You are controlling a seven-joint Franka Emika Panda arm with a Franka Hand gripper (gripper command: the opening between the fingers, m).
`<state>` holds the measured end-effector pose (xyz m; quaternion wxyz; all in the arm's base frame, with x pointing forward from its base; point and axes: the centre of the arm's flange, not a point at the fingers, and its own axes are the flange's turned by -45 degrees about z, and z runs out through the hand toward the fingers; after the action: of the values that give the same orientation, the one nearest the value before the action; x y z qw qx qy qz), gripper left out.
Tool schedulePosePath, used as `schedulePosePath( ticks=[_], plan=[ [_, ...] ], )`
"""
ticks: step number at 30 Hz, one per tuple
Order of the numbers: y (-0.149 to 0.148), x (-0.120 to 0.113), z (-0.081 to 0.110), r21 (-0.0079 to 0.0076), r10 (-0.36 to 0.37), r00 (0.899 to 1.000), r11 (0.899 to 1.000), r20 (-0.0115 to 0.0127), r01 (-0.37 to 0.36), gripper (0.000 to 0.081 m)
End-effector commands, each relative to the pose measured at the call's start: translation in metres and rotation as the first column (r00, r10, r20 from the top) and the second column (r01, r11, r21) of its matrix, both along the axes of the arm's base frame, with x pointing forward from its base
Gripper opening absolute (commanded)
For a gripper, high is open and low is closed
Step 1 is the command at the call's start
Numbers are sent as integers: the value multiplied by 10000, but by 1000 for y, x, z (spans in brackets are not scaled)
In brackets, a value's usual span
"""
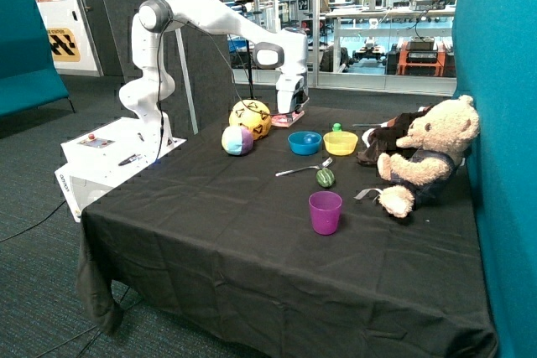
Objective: Sort the balls from left to right in order of size
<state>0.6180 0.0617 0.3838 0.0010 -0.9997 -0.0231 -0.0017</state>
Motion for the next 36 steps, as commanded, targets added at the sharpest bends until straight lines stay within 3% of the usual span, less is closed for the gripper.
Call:
schedulePosePath(
  ticks=[1,7,11,22,36],
  plan=[
    [1,10,-3,-22,-84,10000,10000,-34,84,440],
    [-6,13,-6,-22,-194,9998,9998,-34,194,364],
    [-15,15,-8,-22,-322,9995,9995,-34,322,361],
    [-30,21,-15,-22,-373,9993,9993,-34,373,434],
    [-18,27,-27,-22,-128,9999,9999,-34,128,553]
  ],
)
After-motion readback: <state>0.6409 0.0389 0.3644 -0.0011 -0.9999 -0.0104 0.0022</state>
